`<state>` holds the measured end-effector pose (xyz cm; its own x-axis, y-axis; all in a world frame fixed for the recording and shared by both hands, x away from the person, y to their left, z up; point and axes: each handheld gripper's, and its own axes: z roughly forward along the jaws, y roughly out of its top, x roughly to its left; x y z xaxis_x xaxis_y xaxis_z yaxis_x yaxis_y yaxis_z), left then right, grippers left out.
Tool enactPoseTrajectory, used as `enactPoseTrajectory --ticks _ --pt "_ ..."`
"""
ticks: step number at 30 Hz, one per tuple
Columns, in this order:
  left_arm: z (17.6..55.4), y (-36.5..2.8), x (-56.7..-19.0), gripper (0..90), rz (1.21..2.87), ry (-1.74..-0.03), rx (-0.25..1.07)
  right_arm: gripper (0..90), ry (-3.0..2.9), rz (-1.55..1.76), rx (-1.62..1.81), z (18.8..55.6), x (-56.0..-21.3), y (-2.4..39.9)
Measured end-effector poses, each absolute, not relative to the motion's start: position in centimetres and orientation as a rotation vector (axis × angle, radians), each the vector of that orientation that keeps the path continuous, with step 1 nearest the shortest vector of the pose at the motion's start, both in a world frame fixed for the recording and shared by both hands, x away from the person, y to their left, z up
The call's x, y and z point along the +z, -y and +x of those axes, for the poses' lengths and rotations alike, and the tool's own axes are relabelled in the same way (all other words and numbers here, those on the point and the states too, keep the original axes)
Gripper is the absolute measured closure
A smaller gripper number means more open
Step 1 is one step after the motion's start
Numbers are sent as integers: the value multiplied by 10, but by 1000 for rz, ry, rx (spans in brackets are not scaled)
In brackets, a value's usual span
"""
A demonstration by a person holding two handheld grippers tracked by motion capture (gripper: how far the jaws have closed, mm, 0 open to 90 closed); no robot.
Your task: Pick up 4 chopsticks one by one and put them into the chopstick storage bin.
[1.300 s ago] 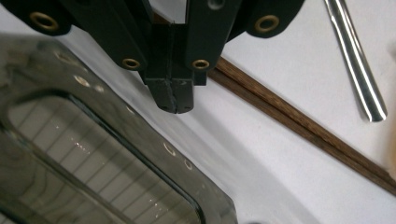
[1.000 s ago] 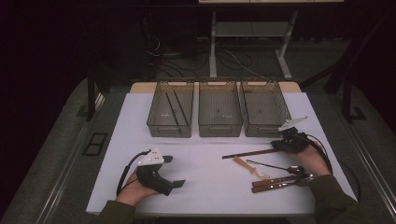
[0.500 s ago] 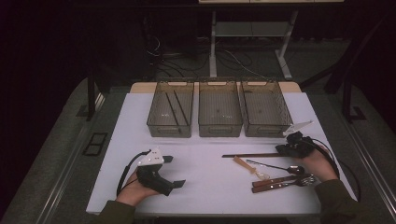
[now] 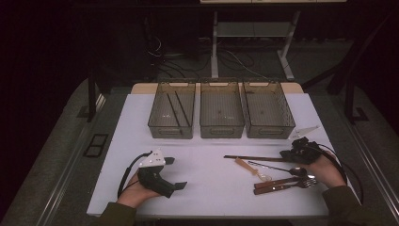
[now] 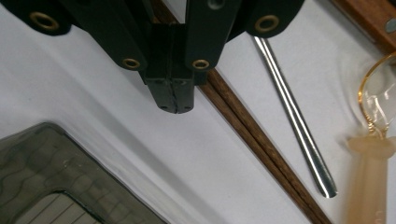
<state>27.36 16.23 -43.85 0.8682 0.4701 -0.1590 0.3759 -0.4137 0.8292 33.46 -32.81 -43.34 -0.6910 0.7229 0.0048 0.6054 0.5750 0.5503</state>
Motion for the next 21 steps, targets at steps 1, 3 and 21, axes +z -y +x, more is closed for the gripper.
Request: enactPoseTrajectory --ticks 1,3,21 --pt "274 -162 -439 0 2048 -616 120 900 -2587 1105 784 334 -433 328" --pt "274 -162 -439 0 2048 -616 119 900 -2594 1097 784 332 -433 328" --pt "274 -162 -439 0 2050 -615 120 900 -2636 986 1010 327 -422 295"
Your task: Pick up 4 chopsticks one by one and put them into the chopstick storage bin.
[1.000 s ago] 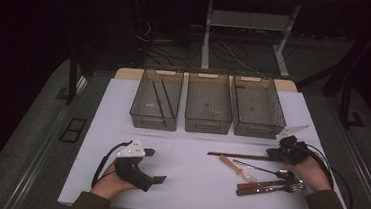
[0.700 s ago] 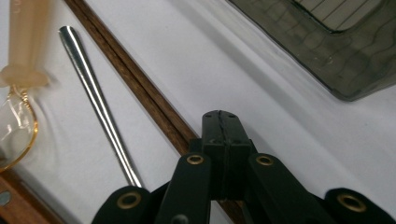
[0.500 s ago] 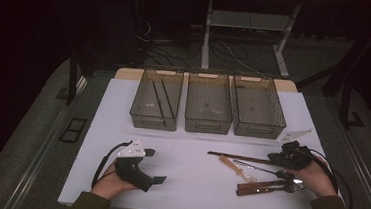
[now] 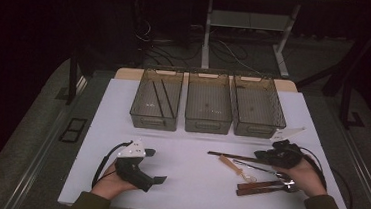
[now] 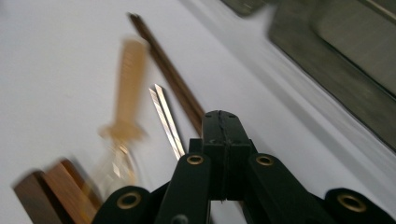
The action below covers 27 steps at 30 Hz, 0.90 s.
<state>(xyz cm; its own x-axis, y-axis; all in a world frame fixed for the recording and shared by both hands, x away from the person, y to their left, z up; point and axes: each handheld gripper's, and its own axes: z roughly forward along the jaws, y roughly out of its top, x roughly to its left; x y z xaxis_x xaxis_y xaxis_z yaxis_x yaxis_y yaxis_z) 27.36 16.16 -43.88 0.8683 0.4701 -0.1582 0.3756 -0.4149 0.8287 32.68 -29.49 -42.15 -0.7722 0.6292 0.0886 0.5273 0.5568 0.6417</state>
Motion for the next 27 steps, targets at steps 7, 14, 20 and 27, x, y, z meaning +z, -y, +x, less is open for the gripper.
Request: enactPoseTrajectory --ticks 7,14,20,27 --pt "274 -162 -439 0 2051 -614 121 900 -2687 873 1058 333 -423 245" --pt "274 -162 -439 0 2051 -614 119 900 -2685 824 1115 345 -419 208" --pt "274 -162 -439 0 2050 -612 120 900 -2752 749 1068 349 -424 168" --pt "274 -162 -439 0 2049 -610 119 900 -2790 714 960 354 -437 153"
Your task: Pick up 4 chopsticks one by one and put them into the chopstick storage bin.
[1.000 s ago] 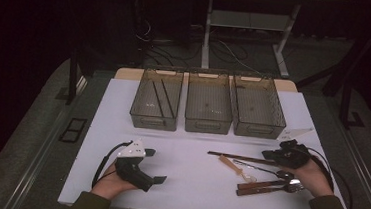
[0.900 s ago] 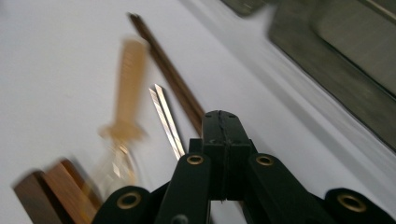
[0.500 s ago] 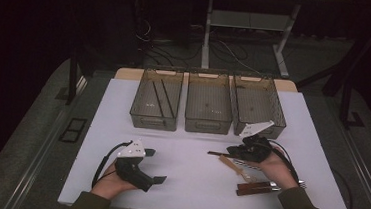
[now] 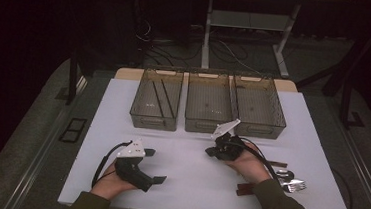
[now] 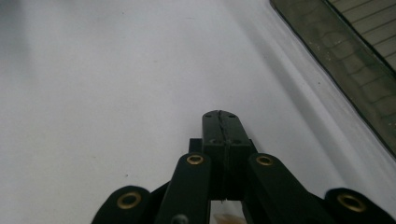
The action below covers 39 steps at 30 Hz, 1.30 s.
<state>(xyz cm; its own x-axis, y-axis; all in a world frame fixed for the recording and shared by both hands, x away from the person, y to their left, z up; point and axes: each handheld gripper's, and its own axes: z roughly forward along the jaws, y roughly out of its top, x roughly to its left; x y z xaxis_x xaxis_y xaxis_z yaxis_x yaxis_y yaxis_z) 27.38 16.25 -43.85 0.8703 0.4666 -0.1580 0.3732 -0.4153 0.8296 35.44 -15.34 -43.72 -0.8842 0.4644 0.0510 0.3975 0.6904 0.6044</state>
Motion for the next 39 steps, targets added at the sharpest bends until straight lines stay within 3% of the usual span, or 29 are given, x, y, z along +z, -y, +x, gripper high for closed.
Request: enactPoseTrajectory --ticks 39 --pt "274 -163 -438 0 2048 -609 117 900 -2670 850 1018 379 -430 171"
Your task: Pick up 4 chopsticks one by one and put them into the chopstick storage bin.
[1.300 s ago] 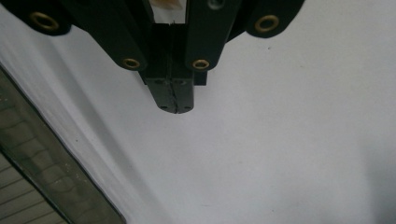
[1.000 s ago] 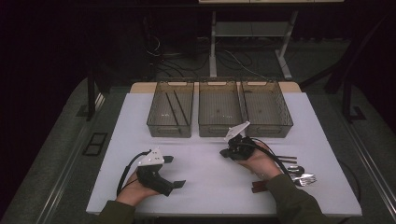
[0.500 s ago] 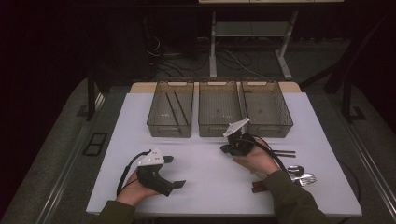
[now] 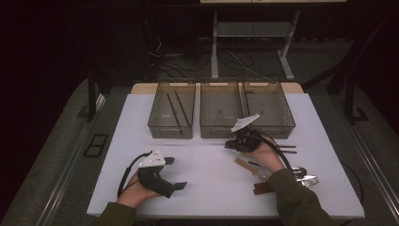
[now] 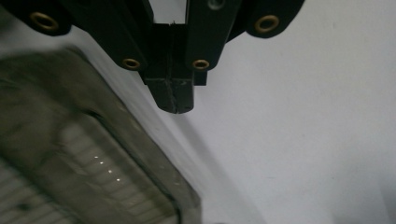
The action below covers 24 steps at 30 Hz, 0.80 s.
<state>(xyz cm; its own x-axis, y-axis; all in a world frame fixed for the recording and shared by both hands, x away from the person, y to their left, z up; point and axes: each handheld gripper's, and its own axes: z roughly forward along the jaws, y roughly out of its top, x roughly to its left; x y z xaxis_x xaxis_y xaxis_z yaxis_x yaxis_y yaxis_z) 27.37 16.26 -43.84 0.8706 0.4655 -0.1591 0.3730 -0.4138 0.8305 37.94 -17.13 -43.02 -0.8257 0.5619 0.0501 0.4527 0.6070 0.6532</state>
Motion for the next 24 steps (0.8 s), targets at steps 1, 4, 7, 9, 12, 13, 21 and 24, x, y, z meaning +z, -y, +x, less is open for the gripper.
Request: enactPoseTrajectory --ticks 1,4,7,9,12,13,21,24 --pt "274 -163 -438 0 2048 -609 117 900 -2658 853 1012 378 -427 178" --pt "273 -162 -439 0 2043 -612 115 900 -2617 891 1000 376 -419 205" --pt "274 -162 -439 0 2047 -614 117 802 -2594 953 985 375 -416 237" --pt "274 -162 -439 0 2049 -613 118 773 -2587 989 979 374 -416 257" --pt "274 -162 -439 0 2056 -612 117 746 -2589 1022 977 370 -415 281" --pt "274 -162 -439 0 2057 -613 117 735 -2597 1028 970 369 -416 287" --pt "274 -162 -440 0 2057 -616 117 712 -2612 1034 923 361 -427 312" --pt "275 -162 -440 0 2055 -617 116 711 -2630 1010 917 362 -430 312"
